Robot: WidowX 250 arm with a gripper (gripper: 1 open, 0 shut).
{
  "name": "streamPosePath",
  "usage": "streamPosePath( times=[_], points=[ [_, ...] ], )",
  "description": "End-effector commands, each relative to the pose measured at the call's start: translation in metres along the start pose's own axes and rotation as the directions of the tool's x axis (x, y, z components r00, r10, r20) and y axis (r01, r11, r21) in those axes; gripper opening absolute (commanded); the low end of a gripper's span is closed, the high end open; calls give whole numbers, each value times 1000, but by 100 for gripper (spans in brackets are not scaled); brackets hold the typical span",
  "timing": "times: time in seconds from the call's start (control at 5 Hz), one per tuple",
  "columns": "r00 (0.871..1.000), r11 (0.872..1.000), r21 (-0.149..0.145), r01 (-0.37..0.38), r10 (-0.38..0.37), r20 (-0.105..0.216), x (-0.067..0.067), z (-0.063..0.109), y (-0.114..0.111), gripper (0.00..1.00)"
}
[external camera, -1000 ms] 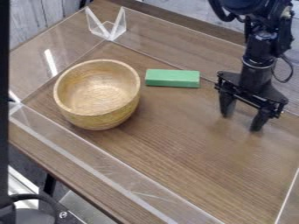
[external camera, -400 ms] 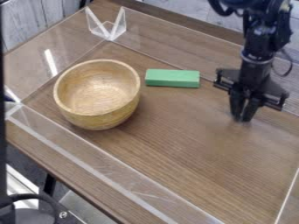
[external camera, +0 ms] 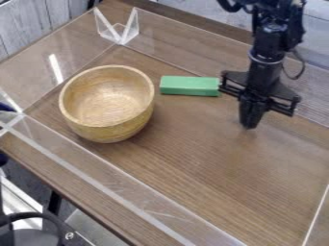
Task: Remove the green block from inside the brown bowl and put it on the table
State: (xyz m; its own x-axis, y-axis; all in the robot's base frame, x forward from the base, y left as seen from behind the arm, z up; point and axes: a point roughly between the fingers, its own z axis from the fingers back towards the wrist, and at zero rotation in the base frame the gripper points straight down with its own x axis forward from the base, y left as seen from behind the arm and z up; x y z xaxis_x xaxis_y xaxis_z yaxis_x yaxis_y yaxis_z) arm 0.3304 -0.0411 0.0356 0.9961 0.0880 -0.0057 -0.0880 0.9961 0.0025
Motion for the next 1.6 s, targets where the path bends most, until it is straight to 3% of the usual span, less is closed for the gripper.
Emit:
streamPosePath(
  times=[0.0, 0.4, 0.8, 1.4],
  points=[
    [996, 1000, 2, 5, -5, 85, 2, 16, 4, 0],
    [997, 999, 22, 32, -33, 72, -9, 7, 7, 0],
    [1000, 998, 59, 16, -17, 9, -8, 7, 2, 0],
    [998, 998, -1, -59, 59, -15, -8, -2, -3, 0]
  ],
)
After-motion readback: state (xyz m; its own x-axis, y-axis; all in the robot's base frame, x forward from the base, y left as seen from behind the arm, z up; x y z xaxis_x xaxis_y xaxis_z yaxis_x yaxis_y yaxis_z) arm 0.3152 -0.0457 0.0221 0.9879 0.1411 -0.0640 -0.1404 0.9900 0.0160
